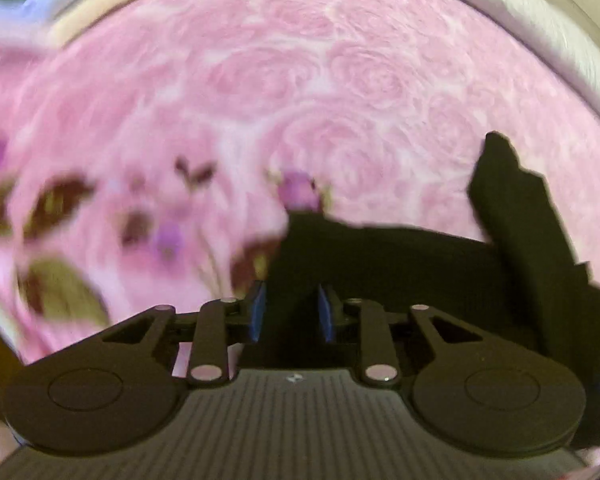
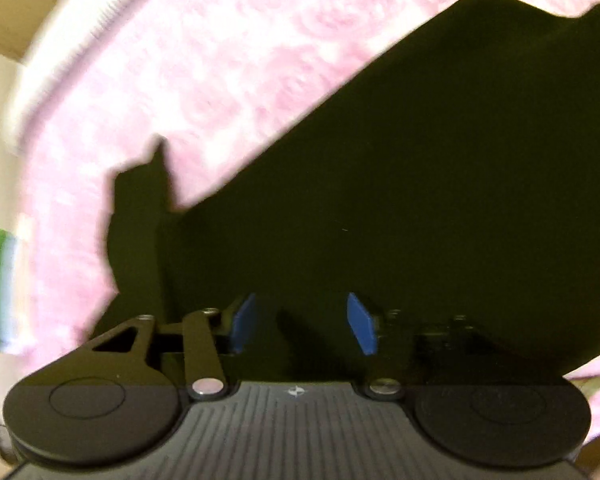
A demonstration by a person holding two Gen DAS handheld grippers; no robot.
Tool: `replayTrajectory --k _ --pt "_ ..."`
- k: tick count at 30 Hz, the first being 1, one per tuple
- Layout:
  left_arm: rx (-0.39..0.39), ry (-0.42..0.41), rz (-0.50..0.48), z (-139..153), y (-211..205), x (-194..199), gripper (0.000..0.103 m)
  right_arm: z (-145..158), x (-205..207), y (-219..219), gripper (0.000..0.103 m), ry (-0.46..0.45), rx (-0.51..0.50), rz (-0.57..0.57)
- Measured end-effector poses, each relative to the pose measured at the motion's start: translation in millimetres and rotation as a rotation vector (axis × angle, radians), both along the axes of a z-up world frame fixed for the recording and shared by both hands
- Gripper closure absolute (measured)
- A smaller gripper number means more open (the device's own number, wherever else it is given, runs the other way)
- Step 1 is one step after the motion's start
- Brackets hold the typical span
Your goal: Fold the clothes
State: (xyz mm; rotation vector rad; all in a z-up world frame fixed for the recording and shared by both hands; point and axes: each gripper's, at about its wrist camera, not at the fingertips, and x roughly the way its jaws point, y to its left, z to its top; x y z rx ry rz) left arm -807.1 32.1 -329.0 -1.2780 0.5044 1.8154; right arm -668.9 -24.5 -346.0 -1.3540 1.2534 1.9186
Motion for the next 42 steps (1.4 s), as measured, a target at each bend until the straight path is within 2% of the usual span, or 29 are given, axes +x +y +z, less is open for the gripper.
replayTrajectory --k 1,3,6,9,12,14,16,17,18,19,20,21,23,26,27,28,30,32,34,37,42 --pt "0.023 -0.009 -0.013 3.8 7.8 -8.9 0.081 2.1 -4.4 1.4 0.052 -0.009 0.010 -0.003" --pt "0.059 -0.054 -0.038 11.8 25.7 -26.2 0.079 14.1 -9.8 5.1 0.053 0.041 0.030 -0.022" --pt "0.042 -0.141 -0.111 16.0 49.5 -41.2 0.078 32.3 -22.2 11.5 0.053 0.103 0.080 -0.016" --pt "0.025 -0.184 -0.155 14.3 54.4 -42.5 0.075 40.0 -40.4 17.3 0.054 0.177 0.107 0.018" --pt "0.006 -0.212 -0.151 5.2 49.5 -46.6 0.075 32.3 -61.4 26.5 0.055 0.261 0.074 0.016" --pt "-0.008 -0.230 -0.124 -0.2 43.7 -53.0 0.075 21.4 -92.9 21.7 0.055 0.305 0.035 0.025" --pt "-0.019 -0.240 -0.100 -2.2 37.6 -59.5 0.075 3.6 -120.4 15.0 0.055 0.304 -0.018 0.044" --pt "-0.022 -0.243 -0.090 -2.3 33.7 -63.7 0.075 -3.6 -130.6 10.9 0.055 0.272 -0.021 0.043" --pt "-0.023 -0.246 -0.081 -1.7 29.4 -68.0 0.074 -11.3 -138.7 6.6 0.057 0.238 -0.023 0.048" --pt "-0.024 -0.248 -0.071 -0.5 25.3 -71.8 0.074 -18.7 -144.1 1.4 0.065 0.208 -0.024 0.052" --pt "-0.024 -0.248 -0.058 0.9 20.6 -75.4 0.074 -21.8 -147.3 -3.9 0.091 0.211 -0.028 0.056" --pt "-0.025 -0.246 -0.043 2.5 15.7 -79.0 0.074 -19.1 -149.4 -12.5 0.094 0.247 -0.024 0.067" --pt "-0.023 -0.248 -0.008 6.7 3.6 -85.7 0.074 4.6 -155.5 -40.7 0.095 0.366 0.040 0.177" --pt "-0.016 -0.265 0.066 12.3 -16.6 -93.7 0.074 35.1 -163.8 -95.2 0.095 0.453 0.074 0.424" --pt "-0.014 -0.272 0.096 13.3 -23.1 -95.6 0.074 41.2 -164.4 -115.5 0.092 0.463 0.058 0.501" --pt "-0.014 -0.277 0.129 14.3 -29.2 -97.2 0.074 42.0 -162.6 -135.3 0.086 0.446 0.048 0.562" --pt "-0.011 -0.292 0.179 15.6 -39.4 -99.8 0.073 43.3 -158.7 -174.6 0.062 0.412 0.027 0.683" --pt "0.011 -0.320 0.199 17.1 -48.0 -98.8 0.072 39.8 -146.2 -198.1 0.059 0.383 0.006 0.743" --pt "0.036 -0.348 0.208 18.4 -55.1 -95.3 0.072 32.2 -131.6 -204.8 0.059 0.342 -0.038 0.735" --pt "0.076 -0.400 0.216 17.7 -62.4 -85.5 0.070 24.6 -104.8 -185.6 0.059 0.292 -0.074 0.619" --pt "0.178 -0.588 0.303 0.9 -62.0 -68.4 0.070 26.7 -64.2 -133.0 0.058 0.212 0.007 0.424"
